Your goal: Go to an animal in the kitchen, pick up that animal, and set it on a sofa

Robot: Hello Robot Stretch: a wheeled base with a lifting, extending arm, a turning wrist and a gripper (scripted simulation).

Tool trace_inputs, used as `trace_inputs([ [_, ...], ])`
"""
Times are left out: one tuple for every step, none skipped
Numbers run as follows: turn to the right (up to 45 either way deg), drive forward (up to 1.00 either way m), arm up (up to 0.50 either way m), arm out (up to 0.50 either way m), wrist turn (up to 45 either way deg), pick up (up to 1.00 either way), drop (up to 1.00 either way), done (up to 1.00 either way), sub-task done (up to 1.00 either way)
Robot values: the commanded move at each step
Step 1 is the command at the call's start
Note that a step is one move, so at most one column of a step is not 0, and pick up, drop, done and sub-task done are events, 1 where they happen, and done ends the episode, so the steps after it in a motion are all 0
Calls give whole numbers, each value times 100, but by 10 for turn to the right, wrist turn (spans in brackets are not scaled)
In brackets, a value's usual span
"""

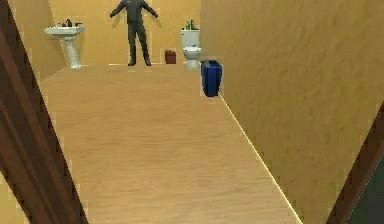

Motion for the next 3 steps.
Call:
trace_inputs([
  [0,60,0,0,0,0,0,0,0],
  [-450,0,0,0,0,0,0,0,0],
  [-30,0,0,0,0,0,0,0,0],
])
